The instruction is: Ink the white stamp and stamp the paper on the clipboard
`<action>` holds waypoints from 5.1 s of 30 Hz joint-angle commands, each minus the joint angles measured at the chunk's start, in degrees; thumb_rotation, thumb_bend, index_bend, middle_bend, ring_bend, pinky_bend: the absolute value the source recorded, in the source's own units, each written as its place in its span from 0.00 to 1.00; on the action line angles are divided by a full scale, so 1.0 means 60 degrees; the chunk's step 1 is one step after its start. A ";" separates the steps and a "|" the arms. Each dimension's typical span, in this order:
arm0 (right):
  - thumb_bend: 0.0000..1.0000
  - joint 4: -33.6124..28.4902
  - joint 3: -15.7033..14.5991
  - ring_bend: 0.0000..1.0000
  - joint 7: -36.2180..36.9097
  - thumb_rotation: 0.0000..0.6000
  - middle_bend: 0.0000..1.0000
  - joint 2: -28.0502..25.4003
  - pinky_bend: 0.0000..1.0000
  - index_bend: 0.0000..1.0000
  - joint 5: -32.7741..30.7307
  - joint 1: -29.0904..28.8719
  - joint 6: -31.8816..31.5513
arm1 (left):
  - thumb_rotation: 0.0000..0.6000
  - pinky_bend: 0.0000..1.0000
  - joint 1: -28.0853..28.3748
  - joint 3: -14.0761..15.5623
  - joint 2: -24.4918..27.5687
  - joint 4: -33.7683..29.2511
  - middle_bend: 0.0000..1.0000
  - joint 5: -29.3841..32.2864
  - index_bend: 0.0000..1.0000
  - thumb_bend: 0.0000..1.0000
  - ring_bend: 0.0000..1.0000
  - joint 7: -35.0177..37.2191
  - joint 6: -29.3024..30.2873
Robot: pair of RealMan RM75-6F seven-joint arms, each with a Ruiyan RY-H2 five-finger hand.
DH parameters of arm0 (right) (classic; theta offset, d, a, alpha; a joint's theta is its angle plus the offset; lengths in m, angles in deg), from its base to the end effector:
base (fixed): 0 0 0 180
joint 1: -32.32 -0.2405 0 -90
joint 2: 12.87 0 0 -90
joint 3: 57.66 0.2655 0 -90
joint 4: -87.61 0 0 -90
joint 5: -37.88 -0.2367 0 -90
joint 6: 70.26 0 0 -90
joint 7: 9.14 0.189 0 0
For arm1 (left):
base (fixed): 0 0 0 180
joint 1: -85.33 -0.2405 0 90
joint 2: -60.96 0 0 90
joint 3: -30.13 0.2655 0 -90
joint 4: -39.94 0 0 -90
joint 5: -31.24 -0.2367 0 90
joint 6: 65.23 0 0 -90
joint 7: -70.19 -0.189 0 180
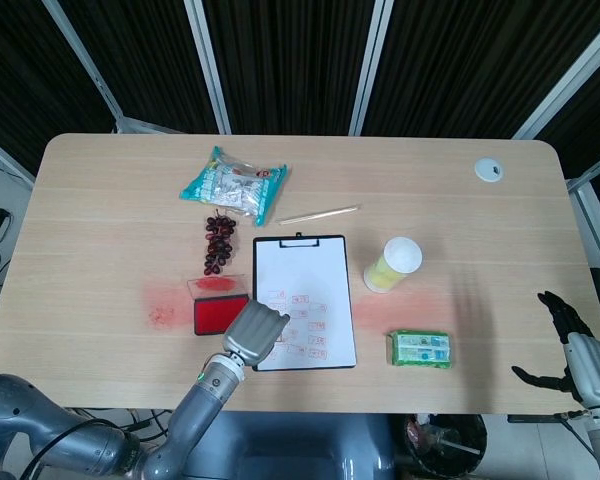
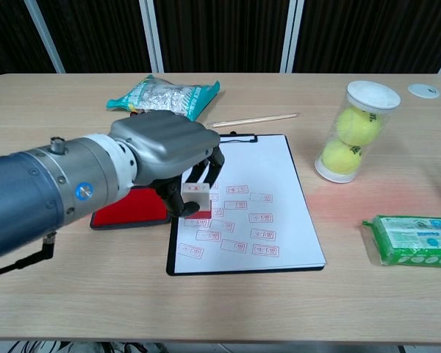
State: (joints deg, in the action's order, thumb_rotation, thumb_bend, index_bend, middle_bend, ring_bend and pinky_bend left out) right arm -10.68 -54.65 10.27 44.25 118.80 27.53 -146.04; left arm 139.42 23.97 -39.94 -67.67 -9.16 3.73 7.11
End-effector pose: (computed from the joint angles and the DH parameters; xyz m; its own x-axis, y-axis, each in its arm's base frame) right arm -0.3441 -0.2251 0.1475 0.0640 -0.1264 0.9899 -0.9892 0.1233 0.0797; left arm -0.0209 0.2856 -0.1194 0.7239 0.2227 0.6529 0.6450 -0.5544 -0.5260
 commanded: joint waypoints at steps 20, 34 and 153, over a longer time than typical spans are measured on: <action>0.18 0.0050 0.0027 0.00 0.0074 1.00 0.00 -0.0009 0.13 0.07 -0.0035 -0.0010 0.0031 | 1.00 1.00 0.0323 0.0164 -0.1225 0.0946 0.80 0.0107 0.76 0.53 0.95 -0.0132 -0.0004; 0.18 0.0036 0.0022 0.00 0.0074 1.00 0.00 -0.0020 0.13 0.07 -0.0028 0.0005 0.0014 | 1.00 1.00 0.0471 0.0122 -0.1292 0.1097 0.80 0.0469 0.76 0.53 0.95 -0.0028 -0.0510; 0.18 0.0063 0.0019 0.00 0.0024 1.00 0.00 0.0007 0.13 0.07 0.0033 0.0032 -0.0058 | 1.00 1.00 0.0891 -0.0346 -0.0826 0.0678 0.84 0.0443 0.79 0.53 0.95 0.0164 -0.0328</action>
State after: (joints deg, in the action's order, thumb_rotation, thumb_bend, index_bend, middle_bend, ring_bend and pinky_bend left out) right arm -10.30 -54.54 10.41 44.30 119.00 27.72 -146.39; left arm 144.64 22.41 -45.69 -62.62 -6.14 4.64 4.69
